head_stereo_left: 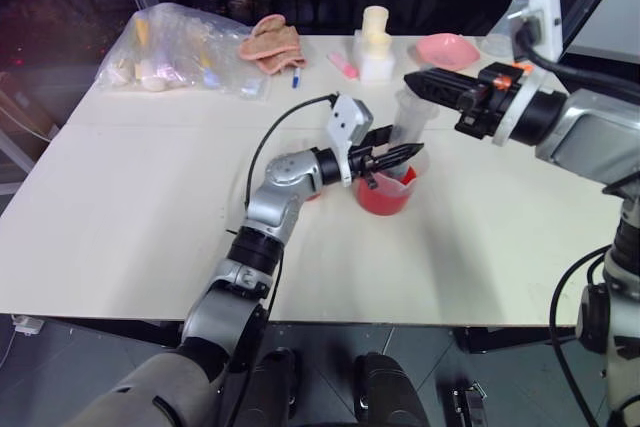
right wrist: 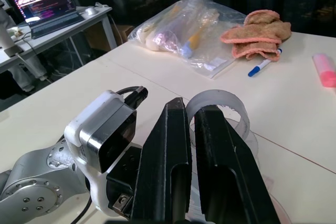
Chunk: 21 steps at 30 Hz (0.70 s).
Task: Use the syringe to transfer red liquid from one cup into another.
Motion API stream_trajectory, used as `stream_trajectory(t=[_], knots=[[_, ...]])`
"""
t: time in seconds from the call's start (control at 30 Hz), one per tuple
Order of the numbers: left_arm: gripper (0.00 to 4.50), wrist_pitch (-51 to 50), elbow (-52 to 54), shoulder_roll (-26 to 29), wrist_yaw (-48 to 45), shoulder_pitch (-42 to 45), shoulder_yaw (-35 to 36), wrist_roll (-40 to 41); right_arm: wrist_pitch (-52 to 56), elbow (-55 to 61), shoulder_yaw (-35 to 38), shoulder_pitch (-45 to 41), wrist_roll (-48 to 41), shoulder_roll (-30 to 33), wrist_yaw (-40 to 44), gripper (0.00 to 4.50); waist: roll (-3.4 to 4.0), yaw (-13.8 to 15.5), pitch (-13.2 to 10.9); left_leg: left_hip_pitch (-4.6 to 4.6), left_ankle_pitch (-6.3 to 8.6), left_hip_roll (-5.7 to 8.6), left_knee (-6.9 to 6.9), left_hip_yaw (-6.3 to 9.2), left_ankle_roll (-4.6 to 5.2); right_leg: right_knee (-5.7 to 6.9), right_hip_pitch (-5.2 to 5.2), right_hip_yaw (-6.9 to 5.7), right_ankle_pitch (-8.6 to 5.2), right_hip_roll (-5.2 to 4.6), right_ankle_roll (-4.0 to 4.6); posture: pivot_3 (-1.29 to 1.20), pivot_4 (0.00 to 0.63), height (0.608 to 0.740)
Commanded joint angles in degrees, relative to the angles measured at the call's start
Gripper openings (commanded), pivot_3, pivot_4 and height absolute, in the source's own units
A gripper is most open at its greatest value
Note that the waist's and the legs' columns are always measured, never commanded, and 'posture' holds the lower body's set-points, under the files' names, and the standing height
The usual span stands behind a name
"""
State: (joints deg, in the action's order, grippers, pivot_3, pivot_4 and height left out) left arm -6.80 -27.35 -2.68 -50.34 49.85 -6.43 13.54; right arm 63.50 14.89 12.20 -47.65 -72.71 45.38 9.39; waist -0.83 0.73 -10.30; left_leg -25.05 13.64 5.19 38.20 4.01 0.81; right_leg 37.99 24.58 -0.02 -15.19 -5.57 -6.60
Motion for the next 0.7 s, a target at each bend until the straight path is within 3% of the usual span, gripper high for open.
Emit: stream_trajectory(t=[0.03, 0.7], knots=[[1.46, -0.8, -0.3, -0.3, -1.0, -1.1, -3.0, -1.3, -3.0, 2.0, 4.5, -4.5, -0.2, 0.9, 0.4, 0.04, 0.0, 0.0, 0.0, 0.0, 0.0, 0.0, 0.0, 0.0, 0.0, 0.0, 0.0, 0.0, 0.0, 0.0, 0.0, 0.0, 0.15, 0.74], [1.46, -1.4, 0.5, 0.0, -1.8, -1.5, -3.7, -1.3, -3.4, 2.5, 4.6, -6.6, -0.4, 1.1, 0.9, 0.04, 0.0, 0.0, 0.0, 0.0, 0.0, 0.0, -0.01, 0.0, 0.0, -0.01, 0.0, 0.0, 0.0, 0.0, 0.0, 0.0, 0.15, 0.74]])
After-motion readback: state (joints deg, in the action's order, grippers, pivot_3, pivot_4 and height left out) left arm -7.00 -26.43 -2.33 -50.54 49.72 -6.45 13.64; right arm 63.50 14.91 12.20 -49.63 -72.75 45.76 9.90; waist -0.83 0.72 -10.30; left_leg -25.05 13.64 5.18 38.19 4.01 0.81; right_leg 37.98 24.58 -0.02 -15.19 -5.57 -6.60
